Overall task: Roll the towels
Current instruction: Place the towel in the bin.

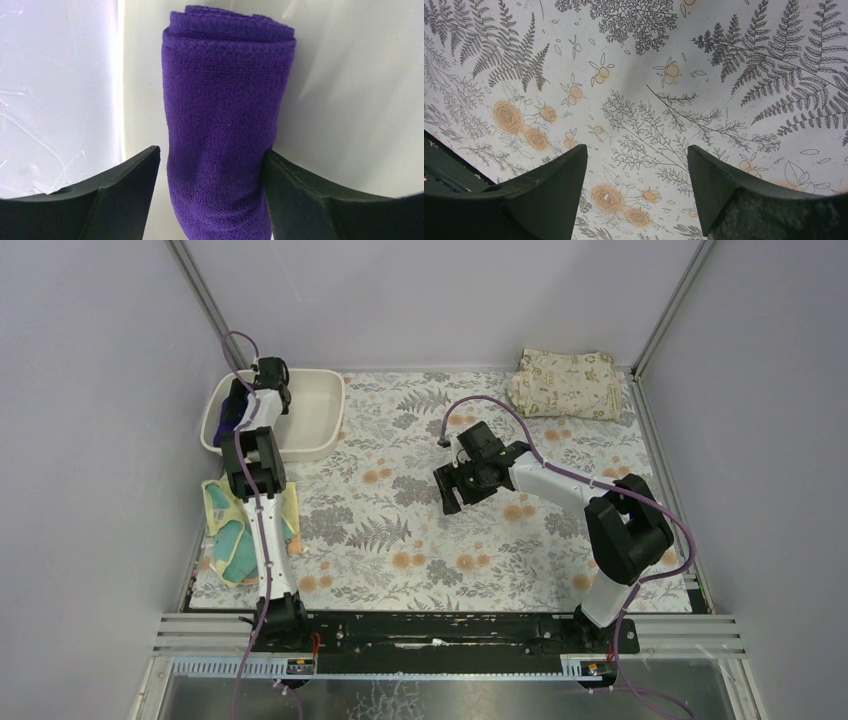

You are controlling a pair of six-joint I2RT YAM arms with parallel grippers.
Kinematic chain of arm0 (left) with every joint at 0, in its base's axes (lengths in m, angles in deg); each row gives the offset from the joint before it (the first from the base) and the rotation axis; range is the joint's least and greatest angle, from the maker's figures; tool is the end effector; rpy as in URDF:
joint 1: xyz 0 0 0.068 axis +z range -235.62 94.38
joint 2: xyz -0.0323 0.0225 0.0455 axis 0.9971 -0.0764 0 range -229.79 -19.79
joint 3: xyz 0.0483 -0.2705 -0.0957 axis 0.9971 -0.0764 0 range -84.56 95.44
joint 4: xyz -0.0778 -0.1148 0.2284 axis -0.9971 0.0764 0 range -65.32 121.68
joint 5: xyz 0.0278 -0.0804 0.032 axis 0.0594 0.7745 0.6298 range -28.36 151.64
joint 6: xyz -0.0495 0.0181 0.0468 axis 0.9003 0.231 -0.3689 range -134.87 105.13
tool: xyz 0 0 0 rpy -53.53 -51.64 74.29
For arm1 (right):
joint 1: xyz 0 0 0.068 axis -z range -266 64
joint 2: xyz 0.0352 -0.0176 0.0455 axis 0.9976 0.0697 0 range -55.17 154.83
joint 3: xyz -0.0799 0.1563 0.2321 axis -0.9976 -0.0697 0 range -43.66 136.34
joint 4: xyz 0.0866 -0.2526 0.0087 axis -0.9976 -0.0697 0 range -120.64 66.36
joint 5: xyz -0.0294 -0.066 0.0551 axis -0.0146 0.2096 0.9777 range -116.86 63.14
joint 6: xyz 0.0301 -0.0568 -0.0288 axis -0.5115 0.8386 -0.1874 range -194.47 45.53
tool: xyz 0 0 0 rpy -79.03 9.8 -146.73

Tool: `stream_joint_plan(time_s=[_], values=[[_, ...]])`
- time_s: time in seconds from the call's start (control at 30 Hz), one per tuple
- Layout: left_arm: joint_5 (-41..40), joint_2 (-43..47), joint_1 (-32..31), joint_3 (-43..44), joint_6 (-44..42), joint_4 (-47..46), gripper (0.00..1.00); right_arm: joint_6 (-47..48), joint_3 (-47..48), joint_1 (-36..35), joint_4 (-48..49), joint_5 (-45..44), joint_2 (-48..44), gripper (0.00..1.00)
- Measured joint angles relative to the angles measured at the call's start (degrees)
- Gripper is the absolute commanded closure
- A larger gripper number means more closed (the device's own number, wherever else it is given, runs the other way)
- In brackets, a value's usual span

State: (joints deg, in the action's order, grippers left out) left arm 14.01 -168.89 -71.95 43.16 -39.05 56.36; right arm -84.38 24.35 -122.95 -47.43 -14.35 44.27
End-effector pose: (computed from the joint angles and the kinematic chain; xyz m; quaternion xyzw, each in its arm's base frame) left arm 0.5594 0.1799 0.1328 -0.0480 0.8758 0.4564 0.1500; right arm 0.3011 0.2421 0.2057 -0.2534 0.9147 0.2134 0.2313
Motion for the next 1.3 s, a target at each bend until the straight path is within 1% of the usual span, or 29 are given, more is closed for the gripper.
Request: stream_joint_plan(time_s=[0.07,0.2,0.33,0.4,0.63,0.83,0.97,1.1,1.27,1.3], values=[[-1.2,0.0,0.0,-0.5,-0.2,-0.9,0.25,0.0,0.0,0.0,0.0,0.0,0.0,0.21],[-3.0,0.0,0.0,-1.2,-0.8,-2.6,0.11,0.0,0.0,0.0,0.0,0.0,0.0,0.21],[-4.0,0.3,-0.1,-2.3,-0.9,-3.9,0.03,0.0,0.0,0.0,0.0,0.0,0.0,0.20],[-3.5,1.1,-0.1,-3.0,-0.5,-4.0,0.00,0.0,0.0,0.0,0.0,0.0,0.0,0.20],[3.1,4.1,0.0,-4.7,2.9,-2.1,0.00,0.3,0.0,0.0,0.1,0.0,0.0,0.20],[8.8,9.6,-0.1,-7.7,5.7,-0.5,0.00,0.5,-0.3,0.0,0.6,-0.5,-0.4,0.20],[13.5,13.6,-0.1,-7.8,9.9,1.7,0.00,0.9,-1.4,0.0,1.0,-1.4,-2.4,0.19],[18.1,20.5,-0.7,-10.4,16.0,3.3,0.00,1.3,-2.6,0.0,1.6,-2.7,-5.9,0.18],[23.1,33.2,-2.9,-18.2,26.6,6.2,0.00,1.3,-6.8,0.0,5.1,-3.5,-12.0,0.17],[23.8,36.4,-3.3,-21.0,29.2,6.3,0.00,1.3,-8.0,0.0,5.7,-3.5,-13.3,0.17]])
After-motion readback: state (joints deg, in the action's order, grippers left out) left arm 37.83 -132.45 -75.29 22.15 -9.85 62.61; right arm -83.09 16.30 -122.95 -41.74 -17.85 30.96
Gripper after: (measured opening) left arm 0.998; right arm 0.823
